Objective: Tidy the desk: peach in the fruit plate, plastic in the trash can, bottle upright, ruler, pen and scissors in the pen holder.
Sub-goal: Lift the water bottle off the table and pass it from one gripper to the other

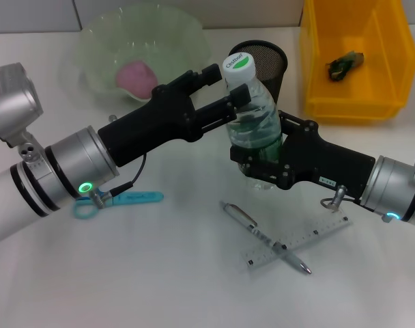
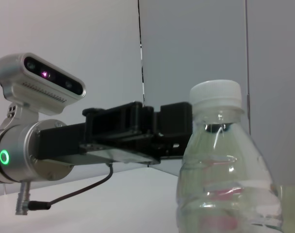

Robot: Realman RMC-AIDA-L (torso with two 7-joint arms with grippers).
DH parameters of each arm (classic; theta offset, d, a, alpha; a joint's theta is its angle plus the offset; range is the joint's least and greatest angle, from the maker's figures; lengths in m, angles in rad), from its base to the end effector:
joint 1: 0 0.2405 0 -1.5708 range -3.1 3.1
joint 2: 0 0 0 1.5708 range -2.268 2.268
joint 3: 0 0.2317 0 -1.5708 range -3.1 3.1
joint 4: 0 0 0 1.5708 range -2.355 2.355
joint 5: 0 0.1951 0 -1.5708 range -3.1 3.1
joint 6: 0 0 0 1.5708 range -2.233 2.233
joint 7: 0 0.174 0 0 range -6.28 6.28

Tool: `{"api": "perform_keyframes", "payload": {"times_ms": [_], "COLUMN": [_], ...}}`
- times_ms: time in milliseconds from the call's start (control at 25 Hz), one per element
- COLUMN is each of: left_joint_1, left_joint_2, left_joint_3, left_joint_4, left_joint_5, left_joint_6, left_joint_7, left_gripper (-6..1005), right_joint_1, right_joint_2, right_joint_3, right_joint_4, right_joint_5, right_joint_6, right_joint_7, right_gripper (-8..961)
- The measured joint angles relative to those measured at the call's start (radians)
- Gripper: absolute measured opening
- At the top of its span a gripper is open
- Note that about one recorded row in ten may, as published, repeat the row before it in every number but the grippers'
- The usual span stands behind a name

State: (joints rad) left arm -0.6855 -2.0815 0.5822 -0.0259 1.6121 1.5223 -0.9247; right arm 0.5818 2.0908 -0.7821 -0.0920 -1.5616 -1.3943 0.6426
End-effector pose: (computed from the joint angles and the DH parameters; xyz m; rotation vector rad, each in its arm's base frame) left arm -0.1662 0.3144 -0.0645 -2.4194 -0.6863 -1.3195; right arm 0.2118 0.3036 -0.0772 -2.4947 0.3303 0.9151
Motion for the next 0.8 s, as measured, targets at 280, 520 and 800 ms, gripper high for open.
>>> {"api": "perform_keyframes", "payload": {"times_ms": [280, 520, 800], "left_joint_1": [-0.022, -0.041, -0.051], "left_joint_2": [0.0, 0.0, 0.0], "left_joint_3": [-0.011, -0.012, -0.012], "left_joint_4": [-0.013, -0.026, -0.037], "left_joint_5": [0.0, 0.004, 0.007], "left_joint_6": [0.0, -0.015, -0.023], "left_joint_7": [-0.006, -0.002, 0.002], "left_gripper": [800, 799, 799], "right_joint_1": [0.009, 0.01, 0.011], "right_joint_2": [0.0, 0.0, 0.001], "right_joint_3": [-0.001, -0.012, -0.012], "right_joint_4": [0.011, 0.014, 0.017], "right_joint_5": [-0.002, -0.003, -0.003], "right_joint_6": [0.002, 0.003, 0.005], "right_joint_7": [0.0, 0.0, 0.0], "right_gripper": [798, 800, 802]}}
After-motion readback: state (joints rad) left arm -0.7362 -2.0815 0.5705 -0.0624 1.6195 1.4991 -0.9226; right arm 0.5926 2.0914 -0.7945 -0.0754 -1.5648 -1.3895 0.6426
